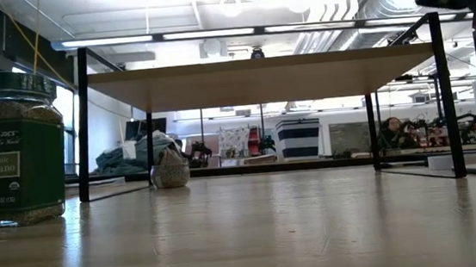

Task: Shelf spices
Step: Put the orange seasoning bag on the shelf

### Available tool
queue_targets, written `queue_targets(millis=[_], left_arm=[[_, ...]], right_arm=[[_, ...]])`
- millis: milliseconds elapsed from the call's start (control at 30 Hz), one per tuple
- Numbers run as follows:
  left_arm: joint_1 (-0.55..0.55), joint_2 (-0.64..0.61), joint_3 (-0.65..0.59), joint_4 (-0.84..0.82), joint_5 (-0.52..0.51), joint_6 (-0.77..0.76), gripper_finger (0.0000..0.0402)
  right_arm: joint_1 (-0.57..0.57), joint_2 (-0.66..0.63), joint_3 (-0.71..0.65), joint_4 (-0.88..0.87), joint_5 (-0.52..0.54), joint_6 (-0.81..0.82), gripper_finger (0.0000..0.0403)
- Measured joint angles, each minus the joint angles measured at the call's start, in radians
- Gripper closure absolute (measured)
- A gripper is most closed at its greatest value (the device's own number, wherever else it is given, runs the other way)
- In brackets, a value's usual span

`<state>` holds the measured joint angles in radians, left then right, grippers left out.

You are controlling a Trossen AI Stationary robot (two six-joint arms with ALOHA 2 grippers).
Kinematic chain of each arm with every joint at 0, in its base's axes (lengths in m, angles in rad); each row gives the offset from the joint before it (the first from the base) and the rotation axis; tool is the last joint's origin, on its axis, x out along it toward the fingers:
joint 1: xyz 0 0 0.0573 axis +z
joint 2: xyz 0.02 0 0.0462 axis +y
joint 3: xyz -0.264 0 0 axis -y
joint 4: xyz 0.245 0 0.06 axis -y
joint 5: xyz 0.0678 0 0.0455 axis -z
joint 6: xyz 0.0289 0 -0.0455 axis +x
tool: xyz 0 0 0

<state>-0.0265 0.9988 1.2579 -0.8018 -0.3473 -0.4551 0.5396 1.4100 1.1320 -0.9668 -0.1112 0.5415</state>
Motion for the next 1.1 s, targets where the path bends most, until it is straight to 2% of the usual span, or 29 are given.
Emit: queue_targets(millis=[100, 400, 533, 600, 633, 967, 1100], left_arm=[[0.001, -0.03, 0.0, -0.001, -0.056, 0.027, 0.0197], [0.001, -0.063, 0.0, -0.01, -0.085, 0.047, 0.0197], [0.001, -0.063, 0.0, -0.018, -0.08, 0.047, 0.0197], [0.001, -0.063, 0.0, -0.023, -0.078, 0.05, 0.0197], [0.001, -0.063, 0.0, -0.023, -0.08, 0.056, 0.0197], [0.002, -0.062, 0.0, -0.015, -0.112, 0.109, 0.0197], [0.002, -0.062, 0.0, -0.015, -0.112, 0.105, 0.0197]], right_arm=[[0.0, 0.036, 0.0, 0.006, 0.015, 0.03, 0.0107], [0.02, 0.079, 0.004, 0.004, 0.084, 0.116, 0.0107], [0.05, 0.079, 0.004, -0.004, 0.054, 0.178, 0.0107], [0.076, 0.078, -0.001, 0.008, 0.003, 0.223, 0.0109], [0.087, 0.083, -0.004, 0.01, 0.023, 0.228, 0.0111], [0.1, 0.076, -0.002, 0.008, 0.098, 0.204, 0.0147], [0.105, 0.096, -0.002, 0.008, 0.125, 0.137, 0.0154]])
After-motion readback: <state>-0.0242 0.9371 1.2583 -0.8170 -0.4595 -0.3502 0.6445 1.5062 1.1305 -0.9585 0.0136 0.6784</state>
